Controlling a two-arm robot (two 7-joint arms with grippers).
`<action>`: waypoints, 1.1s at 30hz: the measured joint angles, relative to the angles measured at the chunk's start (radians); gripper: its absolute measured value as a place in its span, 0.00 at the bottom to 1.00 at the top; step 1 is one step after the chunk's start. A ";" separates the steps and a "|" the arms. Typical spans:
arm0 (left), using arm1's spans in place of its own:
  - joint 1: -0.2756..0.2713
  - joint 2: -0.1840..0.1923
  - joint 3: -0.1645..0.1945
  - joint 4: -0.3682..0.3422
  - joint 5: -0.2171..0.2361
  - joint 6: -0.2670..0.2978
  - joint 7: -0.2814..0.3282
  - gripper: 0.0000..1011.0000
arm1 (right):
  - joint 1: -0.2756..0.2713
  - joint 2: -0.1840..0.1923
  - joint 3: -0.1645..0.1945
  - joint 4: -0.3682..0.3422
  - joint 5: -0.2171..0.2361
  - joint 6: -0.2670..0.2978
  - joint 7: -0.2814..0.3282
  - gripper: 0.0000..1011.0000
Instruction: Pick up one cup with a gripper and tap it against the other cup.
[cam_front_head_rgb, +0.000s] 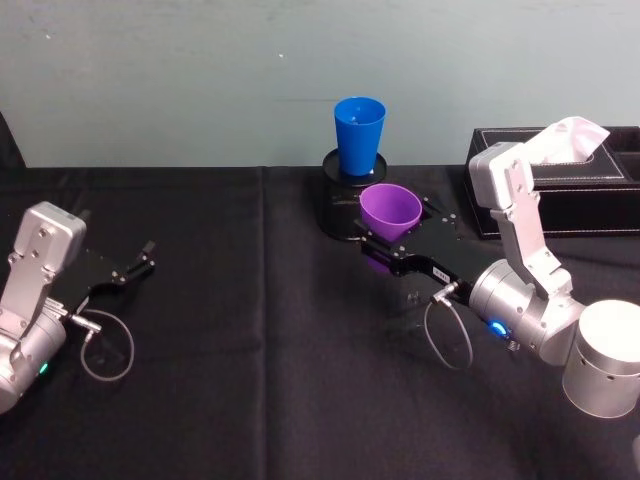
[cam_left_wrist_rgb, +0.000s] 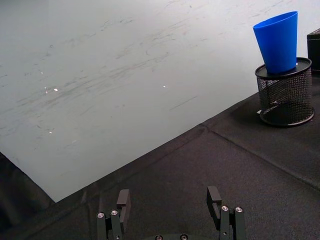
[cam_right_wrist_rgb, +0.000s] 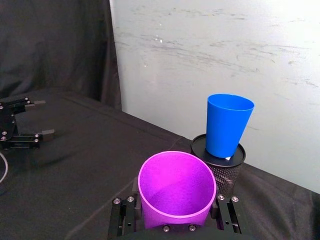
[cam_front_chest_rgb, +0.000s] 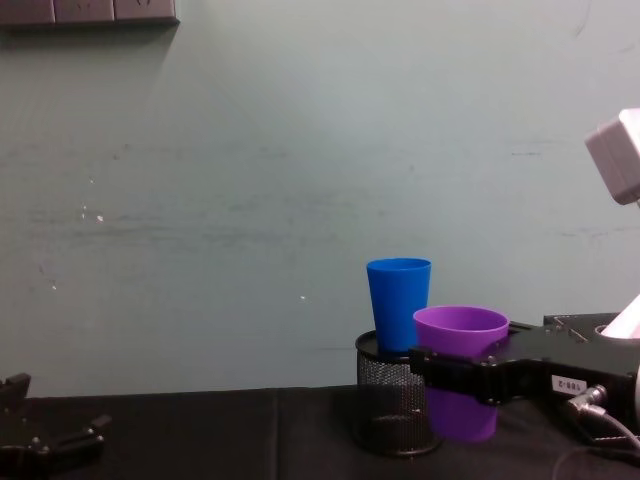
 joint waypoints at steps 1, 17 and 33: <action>0.000 0.000 0.000 0.000 0.000 0.000 0.000 0.99 | 0.000 0.000 0.000 0.000 0.000 0.000 0.000 0.73; 0.000 0.000 0.000 0.000 0.000 0.000 0.000 0.99 | 0.000 0.000 0.000 0.000 0.000 0.000 0.000 0.73; 0.000 0.000 0.000 0.000 0.000 0.000 0.000 0.99 | 0.000 0.000 0.000 0.000 0.000 0.000 0.000 0.73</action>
